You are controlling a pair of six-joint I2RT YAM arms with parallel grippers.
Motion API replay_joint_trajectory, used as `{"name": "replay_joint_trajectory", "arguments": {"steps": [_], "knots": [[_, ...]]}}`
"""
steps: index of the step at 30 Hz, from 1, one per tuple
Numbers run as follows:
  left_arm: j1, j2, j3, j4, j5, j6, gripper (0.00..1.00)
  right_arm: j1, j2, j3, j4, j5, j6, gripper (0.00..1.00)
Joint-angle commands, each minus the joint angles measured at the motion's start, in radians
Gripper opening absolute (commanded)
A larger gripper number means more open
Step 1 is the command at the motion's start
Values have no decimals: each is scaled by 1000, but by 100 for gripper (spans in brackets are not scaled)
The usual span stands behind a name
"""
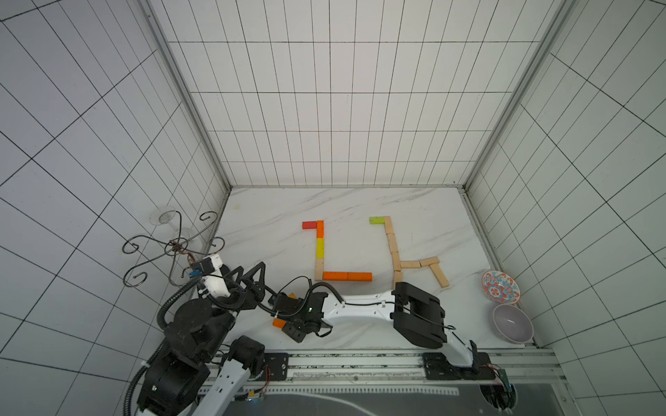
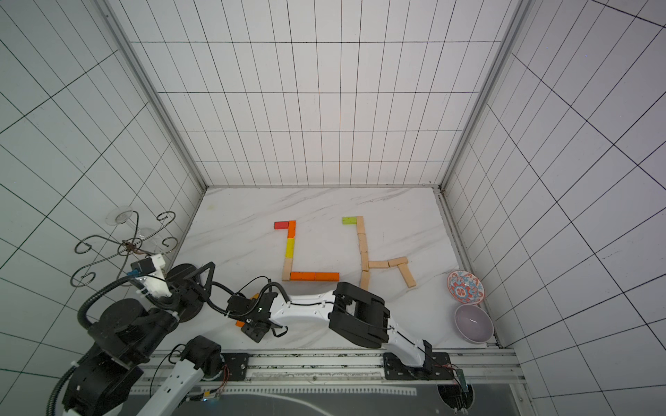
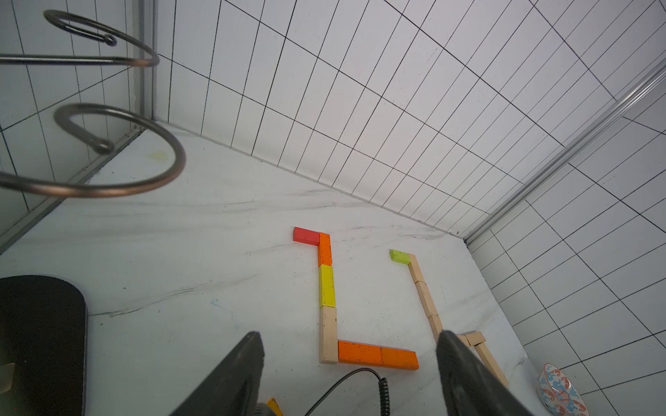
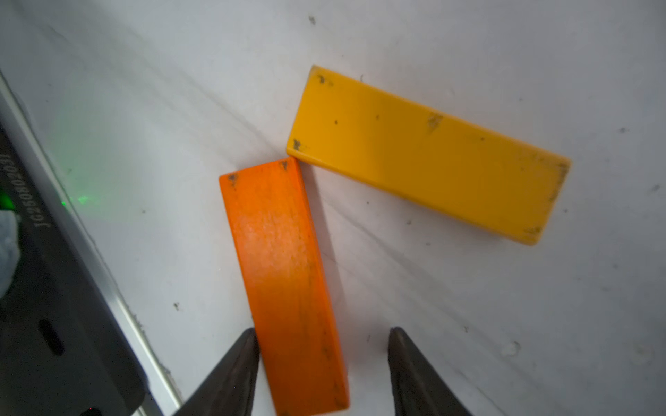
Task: Assemble a giraffe with building blocks
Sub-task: Pick up the building block from the center of the board, then assemble the building block at the center of the board.
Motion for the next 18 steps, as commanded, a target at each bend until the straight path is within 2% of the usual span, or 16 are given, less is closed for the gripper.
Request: {"name": "replay_joint_trajectory", "arguments": {"steps": [1,2,6,10,13,18], "knots": [[4,-17,0,-18,-10,-1,76,5,16,98,-50,-5,37,47],[4,-17,2,-22,-13,0,76,5,12,91,-53,-1,45,46],[4,-17,5,-31,-15,5,76,4,-31,35,-61,6,87,26],[4,-16,4,-30,-11,6,76,4,-122,-90,-59,30,154,19],[4,-11,-3,-24,-4,4,76,-3,-220,-219,-43,46,245,11],[4,-2,-32,3,17,-2,76,-27,-363,-379,42,66,426,6]]}}
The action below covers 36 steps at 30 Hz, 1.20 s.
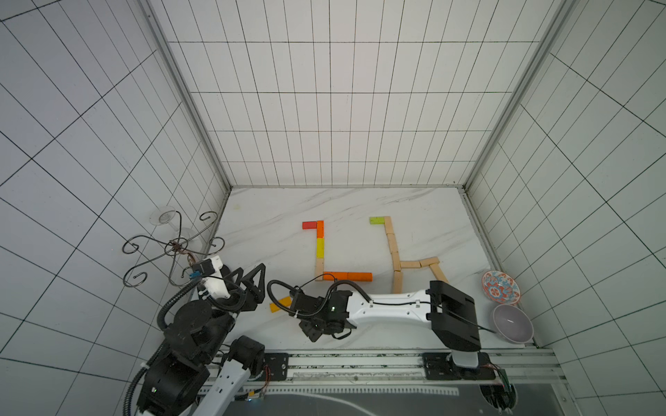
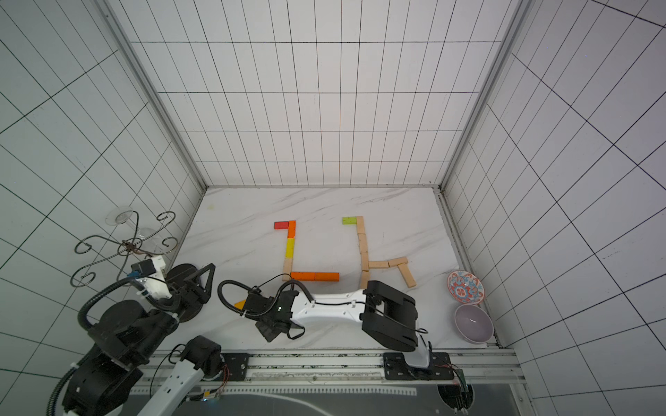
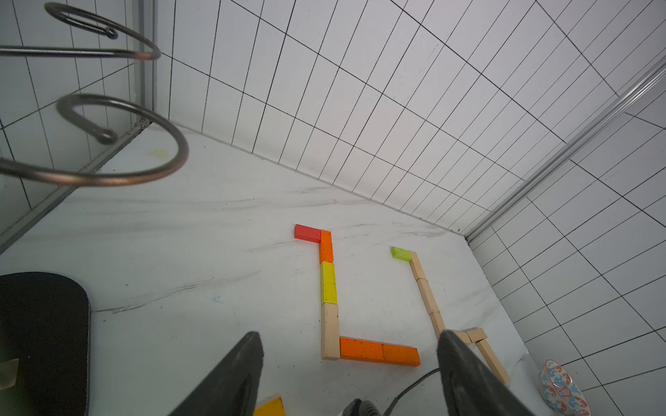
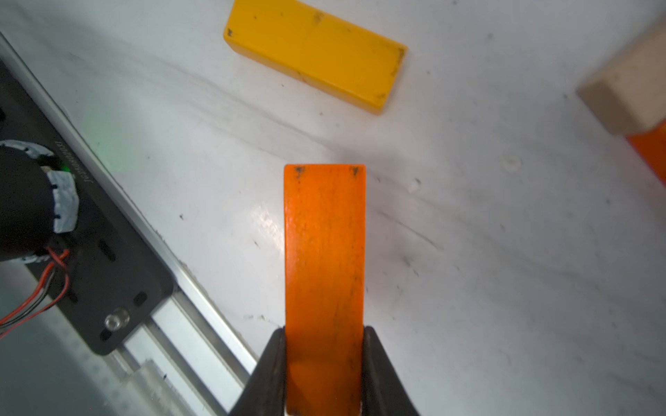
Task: Assemble a giraffe with building blocks
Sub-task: Assemble the building block at the center of the board.
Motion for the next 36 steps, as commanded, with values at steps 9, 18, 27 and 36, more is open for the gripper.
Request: {"name": "replay_joint_trajectory", "arguments": {"steps": [9,18,27,36], "knots": [[4,3,-22,7,19,-7,77,-38,-12,-59,-16,110,504,1],[3,-19,8,-4,20,-6,77,-39,241,286,-373,164,749,0],[2,-15,39,-7,13,-3,77,-59,302,341,-354,130,835,7],[3,-17,39,-9,6,3,77,-103,318,388,-354,115,841,19]]}}
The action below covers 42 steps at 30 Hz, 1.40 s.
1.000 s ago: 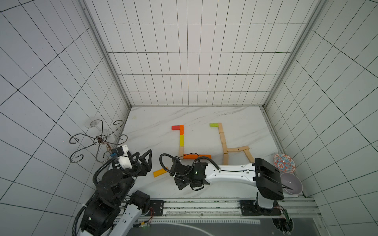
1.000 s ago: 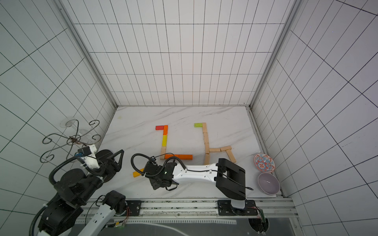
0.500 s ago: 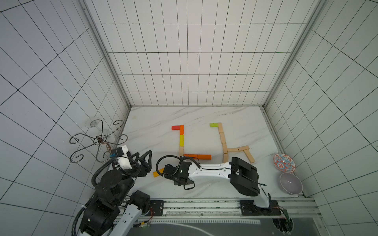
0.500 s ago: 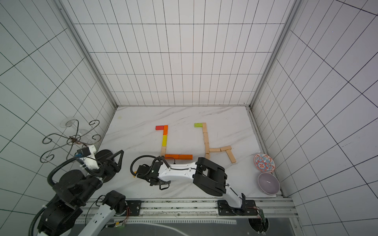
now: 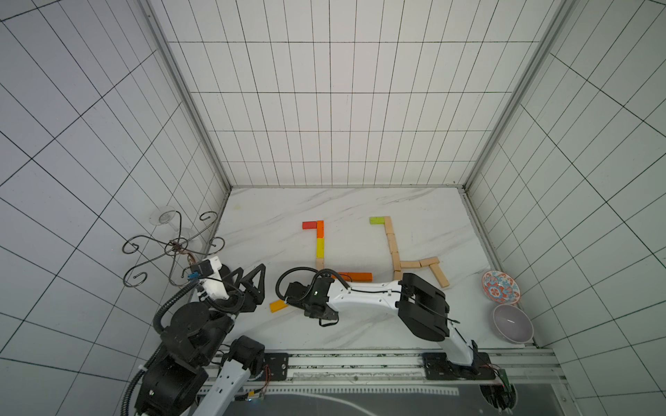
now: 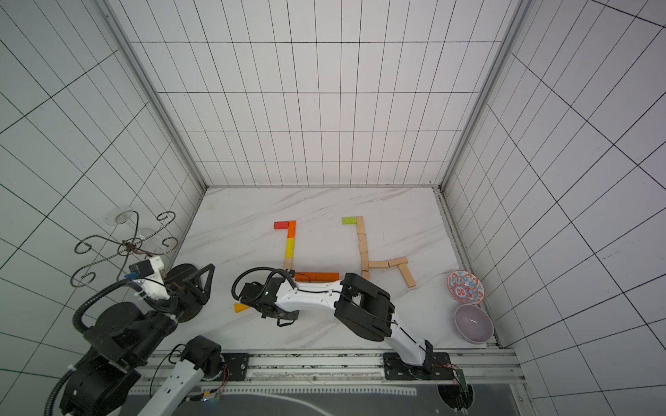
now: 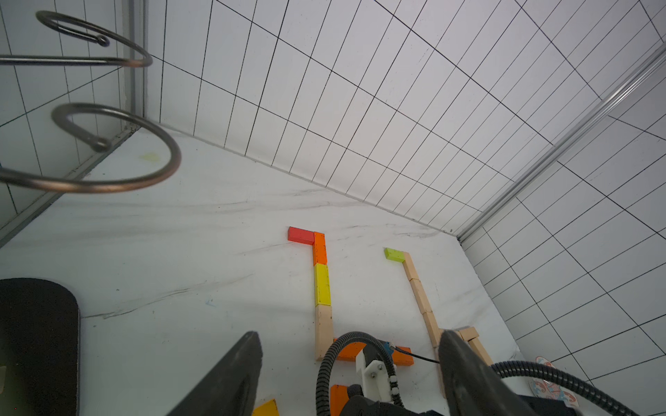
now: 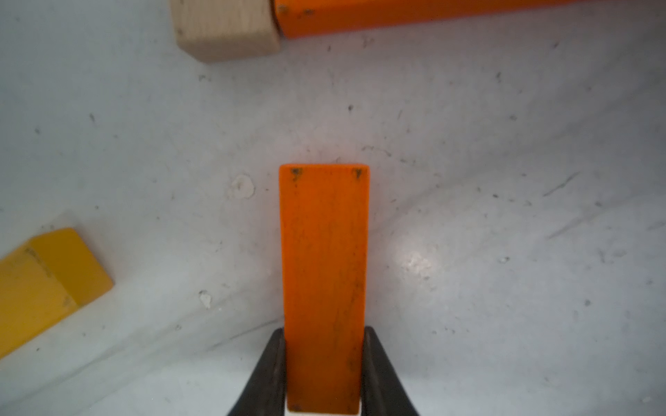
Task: Assemble a giraffe with building blocks
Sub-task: Assemble the building block at the center of the board.
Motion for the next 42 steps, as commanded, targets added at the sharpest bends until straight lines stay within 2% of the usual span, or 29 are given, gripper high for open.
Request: {"name": "replay_joint_trajectory", "arguments": {"steps": [1,24,30,39,42], "knots": [[3,-12,17,-8,-9,6,77,-14,39,101,-45,-21,31,19],[2,-15,17,-13,-22,23,80,-14,70,175,-45,-31,-29,39],[3,-15,22,-14,-22,25,80,-14,76,200,-47,-17,-56,39],[3,-11,37,-25,-27,40,80,-14,86,219,-57,-6,-83,29],[4,-11,37,-26,-28,40,80,-16,90,222,-66,-5,-80,29]]}}
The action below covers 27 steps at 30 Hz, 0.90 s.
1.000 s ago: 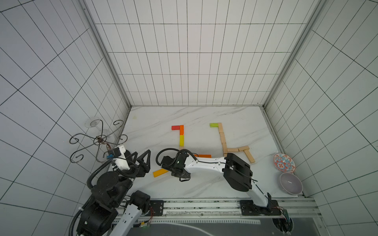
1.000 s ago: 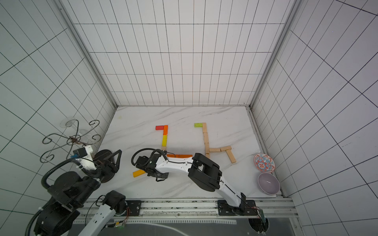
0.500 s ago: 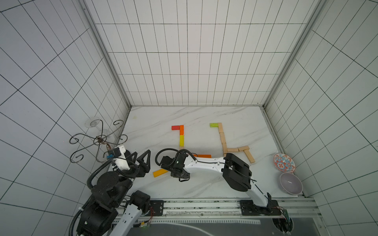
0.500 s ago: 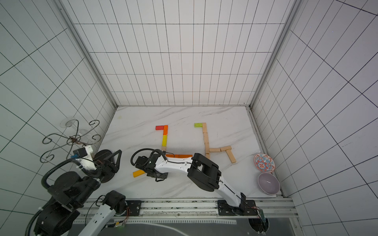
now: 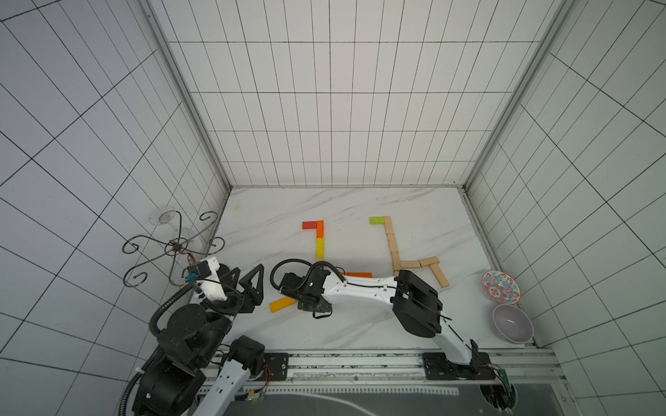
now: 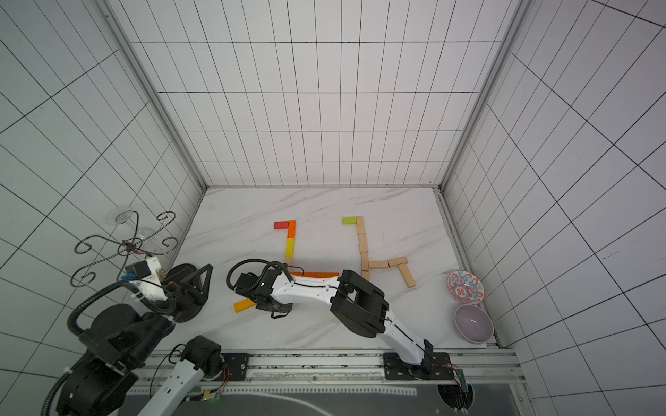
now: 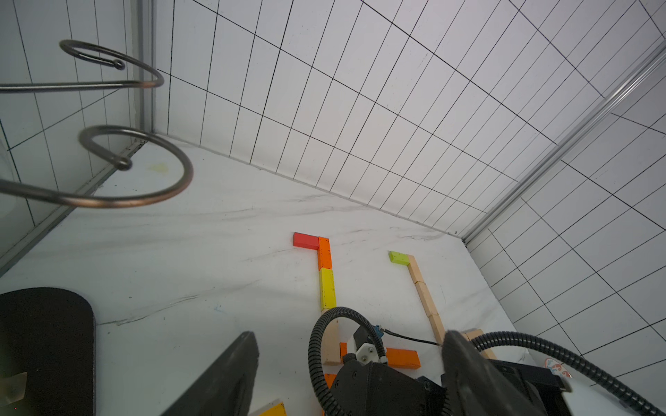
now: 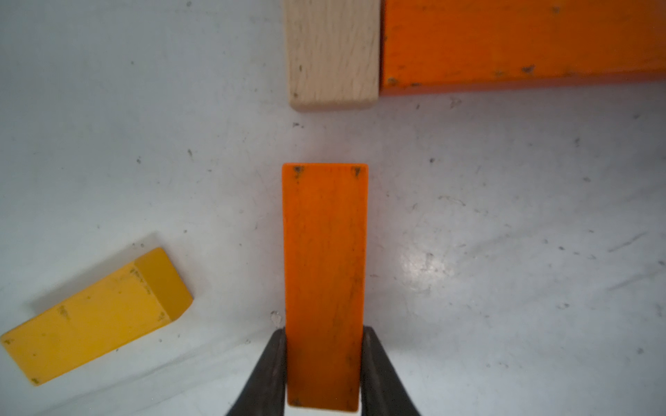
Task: Assemble a giraffe with building blocks
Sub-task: Assemble the building block at the center of the board.
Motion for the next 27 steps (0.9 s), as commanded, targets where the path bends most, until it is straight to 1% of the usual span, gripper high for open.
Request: {"name": "replay_joint_trajectory", "arguments": {"steps": [1,10,27], "knots": [[4,-8,18,-12,-12,9,80,-1,32,95,-48,23,7,29],[3,-9,19,-14,-12,11,80,-16,47,94,-51,9,2,34],[3,-14,26,-22,-11,13,81,-32,39,93,-35,11,-22,37]]}}
